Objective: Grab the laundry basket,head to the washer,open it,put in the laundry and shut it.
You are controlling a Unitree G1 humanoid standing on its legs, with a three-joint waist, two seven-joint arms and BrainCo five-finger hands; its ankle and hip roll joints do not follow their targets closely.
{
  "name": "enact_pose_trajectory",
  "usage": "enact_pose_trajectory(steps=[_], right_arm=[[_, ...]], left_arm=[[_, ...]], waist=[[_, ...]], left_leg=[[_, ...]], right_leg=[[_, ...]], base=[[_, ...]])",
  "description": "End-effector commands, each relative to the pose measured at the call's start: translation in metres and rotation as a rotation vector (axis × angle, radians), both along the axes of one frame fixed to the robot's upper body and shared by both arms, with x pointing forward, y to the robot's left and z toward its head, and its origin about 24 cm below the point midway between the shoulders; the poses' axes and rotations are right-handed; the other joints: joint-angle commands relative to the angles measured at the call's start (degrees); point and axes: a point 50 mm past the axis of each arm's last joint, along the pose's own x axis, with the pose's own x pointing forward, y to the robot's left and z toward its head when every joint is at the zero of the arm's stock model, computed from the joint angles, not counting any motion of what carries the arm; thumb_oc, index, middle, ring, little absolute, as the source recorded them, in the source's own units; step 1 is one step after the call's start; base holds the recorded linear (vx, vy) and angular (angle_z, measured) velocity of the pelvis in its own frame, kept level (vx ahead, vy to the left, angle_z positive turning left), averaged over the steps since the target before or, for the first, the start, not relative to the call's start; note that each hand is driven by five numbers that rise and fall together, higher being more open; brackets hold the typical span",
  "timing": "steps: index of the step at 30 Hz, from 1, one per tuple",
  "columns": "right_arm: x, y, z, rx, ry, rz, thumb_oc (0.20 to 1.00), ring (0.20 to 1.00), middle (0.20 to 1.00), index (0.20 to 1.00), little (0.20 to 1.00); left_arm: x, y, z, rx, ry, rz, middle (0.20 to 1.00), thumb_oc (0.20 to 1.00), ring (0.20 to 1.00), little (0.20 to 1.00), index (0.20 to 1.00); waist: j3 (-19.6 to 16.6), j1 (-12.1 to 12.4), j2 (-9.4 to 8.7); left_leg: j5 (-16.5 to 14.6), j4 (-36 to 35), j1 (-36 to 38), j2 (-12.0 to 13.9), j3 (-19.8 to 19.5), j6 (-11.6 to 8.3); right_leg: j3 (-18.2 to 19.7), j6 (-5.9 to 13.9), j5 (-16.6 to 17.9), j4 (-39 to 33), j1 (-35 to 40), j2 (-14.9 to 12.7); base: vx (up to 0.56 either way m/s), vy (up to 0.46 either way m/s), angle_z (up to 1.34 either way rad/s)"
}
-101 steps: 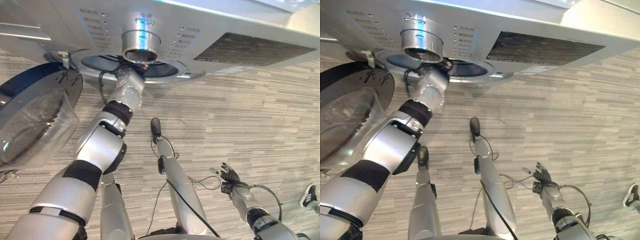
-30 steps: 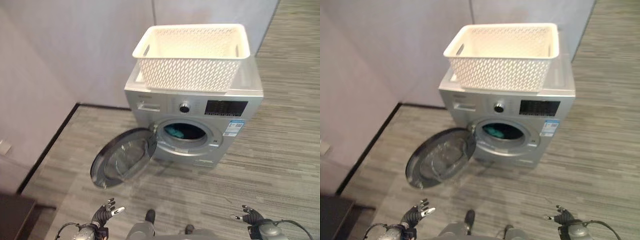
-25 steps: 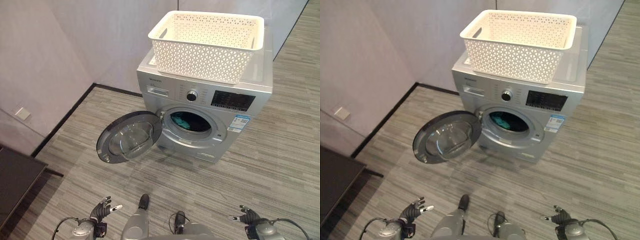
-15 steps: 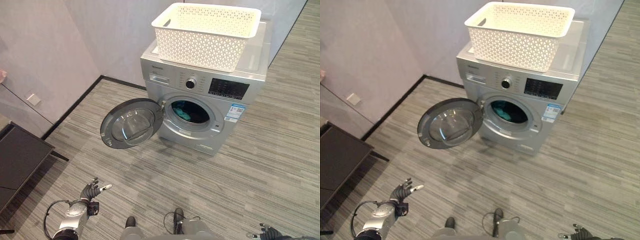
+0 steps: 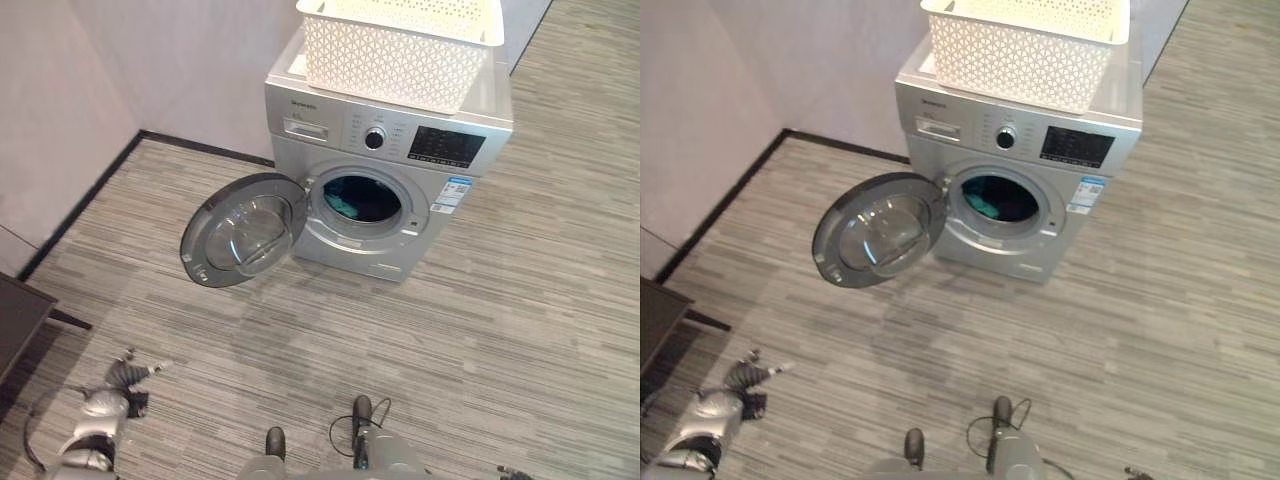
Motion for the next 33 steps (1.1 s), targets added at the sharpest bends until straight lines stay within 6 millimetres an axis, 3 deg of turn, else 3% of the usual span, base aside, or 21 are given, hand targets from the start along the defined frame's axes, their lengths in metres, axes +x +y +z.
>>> enact_pose_trajectory(steps=[1,4,5,6,8,9,10,12,13,14,15,17,18,19,21,22,25,27,30,33], right_arm=[[-0.005,0.001,-0.001,-0.011,0.054,0.031,1.000,1.000,1.000,1.000,1.000],[-0.011,0.006,-0.004,0.008,0.082,0.029,1.000,1.000,1.000,1.000,1.000],[-0.009,0.006,-0.004,0.007,0.067,0.008,1.000,1.000,1.000,1.000,1.000],[-0.005,0.002,-0.002,0.001,0.037,-0.019,1.000,1.000,1.000,1.000,1.000],[-0.004,0.000,-0.001,-0.005,0.026,-0.037,1.000,1.000,1.000,1.000,1.000],[-0.006,-0.010,0.004,-0.030,0.015,-0.073,1.000,1.000,1.000,1.000,1.000],[-0.006,-0.011,0.004,-0.030,0.015,-0.073,1.000,1.000,1.000,1.000,1.000],[-0.007,-0.025,0.011,-0.070,0.004,-0.100,1.000,1.000,1.000,1.000,1.000],[-0.007,-0.031,0.015,-0.092,0.006,-0.108,1.000,1.000,1.000,1.000,1.000],[-0.018,-0.048,0.024,-0.154,0.041,-0.126,1.000,1.000,1.000,1.000,1.000],[-0.019,-0.049,0.025,-0.154,0.042,-0.126,1.000,1.000,1.000,1.000,1.000],[-0.034,-0.060,0.032,-0.190,0.070,-0.175,1.000,1.000,1.000,1.000,1.000],[-0.042,-0.069,0.039,-0.218,0.072,-0.210,1.000,1.000,1.000,1.000,1.000],[-0.042,-0.069,0.039,-0.218,0.072,-0.210,1.000,1.000,1.000,1.000,1.000],[-0.015,-0.057,0.030,-0.168,-0.006,-0.192,1.000,1.000,1.000,1.000,1.000],[-0.012,-0.047,0.024,-0.137,-0.017,-0.195,1.000,1.000,1.000,1.000,1.000],[-0.013,-0.044,0.022,-0.132,-0.017,-0.207,1.000,1.000,1.000,1.000,1.000],[-0.008,-0.032,0.015,-0.098,-0.020,-0.170,1.000,1.000,1.000,1.000,1.000],[0.005,-0.022,0.011,-0.076,-0.039,-0.109,1.000,1.000,1.000,1.000,1.000],[0.012,-0.011,0.006,-0.044,-0.048,-0.070,1.000,1.000,1.000,1.000,1.000]], left_arm=[[0.015,0.006,0.019,0.039,-0.121,0.040,1.000,1.000,1.000,1.000,1.000],[0.016,-0.006,0.011,0.010,-0.112,0.023,1.000,1.000,1.000,1.000,1.000],[0.019,-0.018,0.003,-0.019,-0.112,0.011,1.000,1.000,1.000,1.000,1.000],[0.020,-0.032,-0.005,-0.057,-0.111,-0.026,1.000,1.000,1.000,1.000,1.000],[0.018,-0.036,-0.010,-0.067,-0.099,-0.031,1.000,1.000,1.000,1.000,1.000],[0.013,-0.044,-0.018,-0.101,-0.081,-0.041,1.000,1.000,1.000,1.000,1.000],[0.013,-0.044,-0.018,-0.102,-0.081,-0.041,1.000,1.000,1.000,1.000,1.000],[0.018,-0.052,-0.019,-0.131,-0.093,-0.056,1.000,1.000,1.000,1.000,1.000],[0.021,-0.056,-0.018,-0.142,-0.110,-0.055,1.000,1.000,1.000,1.000,1.000],[0.024,-0.061,-0.016,-0.155,-0.134,-0.078,1.000,1.000,1.000,1.000,1.000],[0.024,-0.061,-0.016,-0.156,-0.133,-0.078,1.000,1.000,1.000,1.000,1.000],[0.023,-0.064,-0.016,-0.165,-0.151,-0.087,1.000,1.000,1.000,1.000,1.000],[0.025,-0.062,-0.008,-0.160,-0.189,-0.107,1.000,1.000,1.000,1.000,1.000],[0.024,-0.062,-0.008,-0.160,-0.189,-0.107,1.000,1.000,1.000,1.000,1.000],[0.003,-0.054,-0.020,-0.163,-0.127,-0.078,1.000,1.000,1.000,1.000,1.000],[0.001,-0.046,-0.013,-0.137,-0.158,-0.060,1.000,1.000,1.000,1.000,1.000],[-0.008,-0.038,-0.010,-0.148,-0.186,-0.022,1.000,1.000,1.000,1.000,1.000],[-0.012,-0.028,0.000,-0.113,-0.220,-0.024,1.000,1.000,1.000,1.000,1.000],[-0.017,-0.016,0.007,-0.070,-0.221,-0.007,1.000,1.000,1.000,1.000,1.000],[-0.009,-0.006,0.020,-0.042,-0.248,0.000,1.000,1.000,1.000,1.000,1.000]], waist=[[-0.25,-0.52,-0.78],[-0.65,-0.43,-0.30],[-1.12,-0.92,0.47],[-0.96,-1.42,1.19],[-0.82,-1.51,1.27],[0.07,-2.18,1.05],[0.08,-2.35,1.13],[2.57,-2.22,0.89],[3.48,-1.62,0.73],[2.85,-1.78,1.85],[3.02,-1.69,1.76],[2.45,-0.71,2.44],[2.06,-0.36,2.79],[2.10,-0.35,2.76],[0.07,0.54,3.55],[-0.85,1.59,2.51],[-1.45,2.08,1.81],[-1.37,2.87,1.21],[0.02,3.62,0.32],[1.66,3.41,-1.34]], left_leg=[[2.08,-0.94,-2.65,0.42,-5.47,-2.45],[1.92,-0.94,-1.91,0.42,-5.30,-2.26],[2.03,-0.94,-1.08,0.63,-6.08,-2.13],[2.43,-0.38,-0.04,1.24,-6.94,-1.91],[1.40,2.34,-0.09,1.23,-7.44,-1.81],[0.73,13.17,-2.92,-0.17,-8.78,-2.74],[0.53,13.58,-3.17,-0.17,-8.98,-2.76],[4.03,25.45,-9.34,-1.67,-11.56,-4.36],[5.87,27.68,-10.88,-2.38,-13.25,-4.91],[7.71,18.41,-12.10,1.65,-11.72,-5.21],[7.87,17.85,-11.48,1.64,-11.56,-5.24],[10.04,6.28,-12.61,5.41,-11.91,-4.65],[10.86,0.72,-12.30,6.87,-11.39,-5.03],[10.86,0.67,-12.18,6.85,-11.35,-5.03],[10.13,1.80,-10.29,6.98,-11.93,-4.76],[6.76,8.20,-12.37,2.60,-11.81,-4.17],[4.58,10.07,-12.17,1.85,-9.43,-3.44],[3.51,9.93,-11.68,2.40,-7.05,-2.92],[3.01,8.09,-10.28,3.56,-4.16,-2.67],[2.89,7.95,-10.66,3.39,-3.24,-2.44]], right_leg=[[3.55,6.72,3.24,-10.45,11.87,-6.09],[4.40,6.64,2.35,-10.00,12.48,-5.91],[8.45,6.00,0.57,-8.26,13.09,-4.45],[13.60,4.70,-2.27,-5.67,12.52,-1.29],[13.76,3.83,-3.21,-4.73,13.04,-0.61],[13.45,2.11,-4.54,-3.96,14.34,0.28],[13.26,2.10,-4.56,-3.96,14.37,0.31],[11.85,0.20,-4.86,-3.44,16.21,0.73],[11.72,-0.36,-5.30,-3.23,16.83,1.19],[10.83,-0.08,-7.06,-4.26,18.29,2.04],[10.91,-0.12,-7.11,-4.33,18.63,1.96],[11.15,0.58,-7.73,-4.35,19.73,1.62],[11.02,1.34,-8.62,-3.72,20.97,0.19],[11.03,1.35,-8.64,-3.73,21.06,0.16],[11.10,2.12,-9.83,-4.03,22.25,-0.62],[11.04,4.08,-8.82,-4.52,23.19,-4.93],[11.35,5.37,-6.83,-3.89,21.57,-7.12],[9.01,5.70,-3.93,-2.05,18.06,-8.01],[1.83,6.11,0.41,-0.75,14.79,-8.62],[0.22,6.63,2.86,-2.45,14.29,-8.27]], base=[[0.05,0.014,-0.07],[0.07,-0.019,-0.08],[0.16,-0.082,-0.07],[0.20,-0.135,0.06],[0.11,-0.140,0.38],[0.06,-0.118,0.34],[0.04,-0.185,0.26],[-0.07,-0.142,0.52],[0.05,-0.099,0.73],[0.09,-0.054,0.50],[0.21,0.031,0.53],[0.28,0.103,0.52],[0.27,0.104,0.58],[0.27,0.131,0.61],[0.29,0.227,-0.18],[0.29,0.269,-0.81],[0.15,0.218,-0.30],[0.02,0.171,-0.71],[-0.04,0.109,-1.37],[-0.06,0.067,-0.29]])
